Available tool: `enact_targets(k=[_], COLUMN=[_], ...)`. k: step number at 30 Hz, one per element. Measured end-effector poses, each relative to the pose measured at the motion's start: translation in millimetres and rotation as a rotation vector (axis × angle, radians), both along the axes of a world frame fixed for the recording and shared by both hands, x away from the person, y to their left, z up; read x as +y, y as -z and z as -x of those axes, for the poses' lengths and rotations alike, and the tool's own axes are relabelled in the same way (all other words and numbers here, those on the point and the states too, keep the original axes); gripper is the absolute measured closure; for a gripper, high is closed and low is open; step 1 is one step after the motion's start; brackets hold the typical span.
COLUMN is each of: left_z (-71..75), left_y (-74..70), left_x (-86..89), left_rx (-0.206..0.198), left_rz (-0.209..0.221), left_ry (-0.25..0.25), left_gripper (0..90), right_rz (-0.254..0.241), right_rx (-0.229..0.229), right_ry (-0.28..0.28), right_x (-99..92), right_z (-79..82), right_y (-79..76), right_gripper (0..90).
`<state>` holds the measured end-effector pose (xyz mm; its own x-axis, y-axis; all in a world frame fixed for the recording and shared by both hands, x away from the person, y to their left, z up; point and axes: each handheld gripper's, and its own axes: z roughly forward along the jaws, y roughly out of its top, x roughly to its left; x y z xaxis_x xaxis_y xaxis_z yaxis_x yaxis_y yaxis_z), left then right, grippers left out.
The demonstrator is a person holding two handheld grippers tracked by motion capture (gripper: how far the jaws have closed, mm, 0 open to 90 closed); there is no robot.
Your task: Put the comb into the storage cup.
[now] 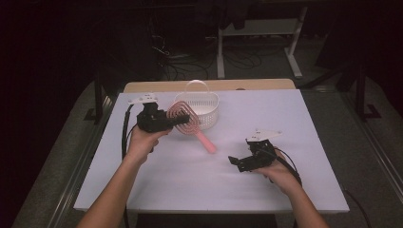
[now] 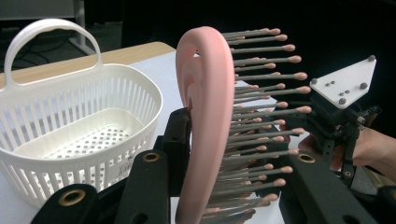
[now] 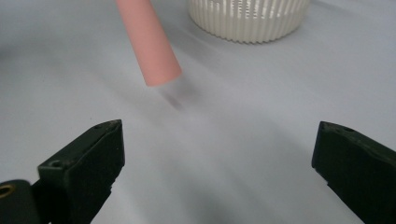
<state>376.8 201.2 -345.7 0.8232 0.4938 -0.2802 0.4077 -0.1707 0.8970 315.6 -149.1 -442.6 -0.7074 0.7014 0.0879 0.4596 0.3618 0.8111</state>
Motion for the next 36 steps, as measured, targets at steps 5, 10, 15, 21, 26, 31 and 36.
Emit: enact_targets(k=[5,10,15,21,26,31,36], left_z=[-1.2,-3.5,-7.7,-13.9,-21.8,-30.4,-37.4], left_y=[-4.9,-12.7,-21.8,-32.3,-40.8,-50.6,-59.5], left_x=[0.6,2.8,5.8,8.2,8.5,8.7,7.0], left_rx=[-0.007,-0.019,-0.030,-0.040,-0.041,-0.052,-0.061], left_rz=[0.004,0.007,0.015,0.024,0.025,0.014,0.009], left_ry=[0.007,0.004,0.000,-0.003,-0.005,-0.011,-0.016], left_gripper=[64.7,64.8,64.8,64.8,64.8,64.8,64.8], right_rz=[-0.011,-0.015,-0.014,-0.015,-0.006,-0.001,-0.004], right_rx=[0.006,0.010,0.016,0.021,0.021,0.021,0.015], right_ry=[0.021,0.036,0.036,0.037,0.035,0.025,0.022], right_x=[-12.0,-22.5,-28.2,-35.8,-40.5,-39.6,-39.4], right_z=[5.8,12.5,17.7,23.6,26.2,26.0,26.0], right_y=[4.0,9.2,14.2,17.8,19.0,19.4,19.0], right_gripper=[0.5,0.4,0.4,0.3,0.4,0.4,0.4])
